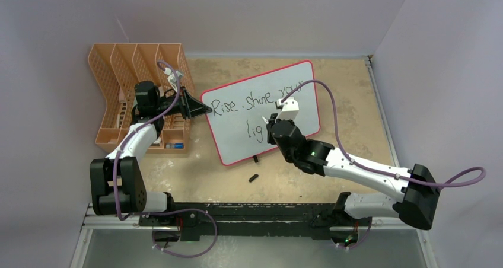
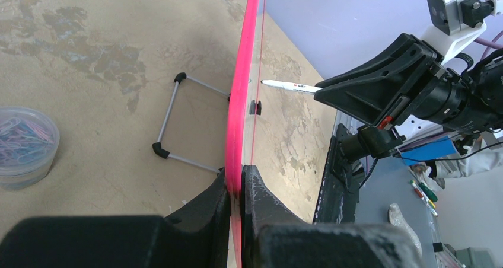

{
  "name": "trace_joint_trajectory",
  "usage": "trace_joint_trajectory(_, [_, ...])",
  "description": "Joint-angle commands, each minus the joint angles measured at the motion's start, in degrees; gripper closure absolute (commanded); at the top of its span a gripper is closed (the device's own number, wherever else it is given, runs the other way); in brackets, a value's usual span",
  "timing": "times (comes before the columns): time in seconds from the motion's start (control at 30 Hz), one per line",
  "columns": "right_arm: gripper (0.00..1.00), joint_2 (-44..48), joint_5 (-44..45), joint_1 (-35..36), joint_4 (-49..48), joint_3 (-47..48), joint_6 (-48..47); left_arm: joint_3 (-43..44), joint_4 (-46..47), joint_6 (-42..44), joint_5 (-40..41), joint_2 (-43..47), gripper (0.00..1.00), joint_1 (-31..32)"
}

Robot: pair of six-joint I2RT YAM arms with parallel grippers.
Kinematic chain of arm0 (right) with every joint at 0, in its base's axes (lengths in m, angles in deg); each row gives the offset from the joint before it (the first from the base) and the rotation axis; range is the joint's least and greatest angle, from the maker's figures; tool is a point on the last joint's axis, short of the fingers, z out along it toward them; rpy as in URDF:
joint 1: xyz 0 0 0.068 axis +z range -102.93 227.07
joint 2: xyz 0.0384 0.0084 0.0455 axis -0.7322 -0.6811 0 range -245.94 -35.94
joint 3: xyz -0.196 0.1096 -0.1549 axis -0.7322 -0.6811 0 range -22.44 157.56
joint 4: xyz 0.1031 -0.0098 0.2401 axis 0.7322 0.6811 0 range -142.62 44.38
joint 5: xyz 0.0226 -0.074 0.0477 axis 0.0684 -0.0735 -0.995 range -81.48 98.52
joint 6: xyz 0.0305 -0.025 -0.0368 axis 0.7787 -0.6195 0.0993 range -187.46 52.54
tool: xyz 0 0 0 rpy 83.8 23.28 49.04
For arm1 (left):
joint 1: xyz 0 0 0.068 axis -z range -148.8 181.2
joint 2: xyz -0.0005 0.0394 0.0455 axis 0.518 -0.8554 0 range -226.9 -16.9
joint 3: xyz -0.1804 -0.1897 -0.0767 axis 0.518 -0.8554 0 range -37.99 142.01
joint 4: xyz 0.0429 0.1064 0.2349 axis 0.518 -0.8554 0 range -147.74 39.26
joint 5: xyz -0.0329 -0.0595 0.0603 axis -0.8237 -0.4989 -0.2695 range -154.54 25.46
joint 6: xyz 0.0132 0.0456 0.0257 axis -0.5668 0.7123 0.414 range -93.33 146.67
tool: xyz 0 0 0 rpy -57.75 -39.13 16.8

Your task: Write a sentence on the whiteboard

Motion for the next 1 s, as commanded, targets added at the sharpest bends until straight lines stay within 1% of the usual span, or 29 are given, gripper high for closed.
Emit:
trace_joint_trajectory(0.0, [1.00, -0.41, 1.45, -0.51, -2.05, 2.66, -0.70, 1.11, 0.87, 0.36, 1.59, 0.54, 1.00, -0.52])
trace_joint_trajectory(0.4, [1.00, -1.34, -0.24, -1.13, -0.56, 2.27, 0.59, 1.14, 0.87, 0.36, 1.61, 0.59, 1.00, -0.52])
trace_joint_trajectory(0.57, [1.00, -1.25, -1.21, -1.13, 3.03, 2.08, 2.28, 1.13, 0.85, 0.36, 1.63, 0.61, 1.00, -0.52])
trace_joint_trajectory(0.97, [1.00, -0.85, -2.14, -1.15, 6.56, 0.16, 5.55, 1.09, 0.78, 0.36, 1.59, 0.63, 1.00, -0.52])
